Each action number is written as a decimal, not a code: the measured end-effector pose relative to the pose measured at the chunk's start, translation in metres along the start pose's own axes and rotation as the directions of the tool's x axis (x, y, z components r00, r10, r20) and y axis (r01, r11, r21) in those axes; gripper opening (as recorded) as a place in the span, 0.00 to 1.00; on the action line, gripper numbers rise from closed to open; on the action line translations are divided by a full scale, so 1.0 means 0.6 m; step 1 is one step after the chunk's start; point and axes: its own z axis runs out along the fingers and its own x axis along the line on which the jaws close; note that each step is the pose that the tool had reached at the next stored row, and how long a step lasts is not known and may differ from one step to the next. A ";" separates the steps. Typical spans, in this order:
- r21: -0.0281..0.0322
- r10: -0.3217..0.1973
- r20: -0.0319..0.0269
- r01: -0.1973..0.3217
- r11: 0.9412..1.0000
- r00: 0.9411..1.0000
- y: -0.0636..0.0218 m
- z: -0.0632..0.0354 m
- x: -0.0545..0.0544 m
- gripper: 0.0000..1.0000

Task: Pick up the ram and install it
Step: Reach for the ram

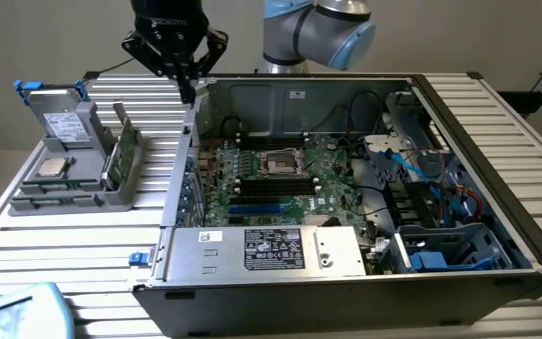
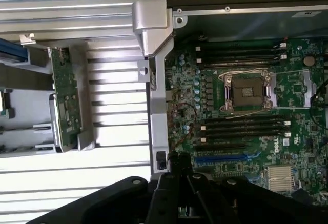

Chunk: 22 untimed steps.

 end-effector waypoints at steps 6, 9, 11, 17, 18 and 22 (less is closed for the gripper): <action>0.000 0.000 0.000 0.000 1.000 1.000 -0.005 -0.001 0.045 0.11; 0.000 0.000 0.000 0.000 1.000 1.000 -0.007 -0.002 0.068 0.11; 0.000 0.000 0.000 0.000 1.000 1.000 -0.008 -0.002 0.083 0.11; 0.000 0.000 0.000 0.000 1.000 1.000 -0.012 -0.003 0.129 0.11; 0.000 0.000 0.000 0.000 1.000 1.000 -0.013 -0.003 0.135 0.11; 0.000 0.000 0.000 0.000 1.000 1.000 -0.016 -0.004 0.166 0.11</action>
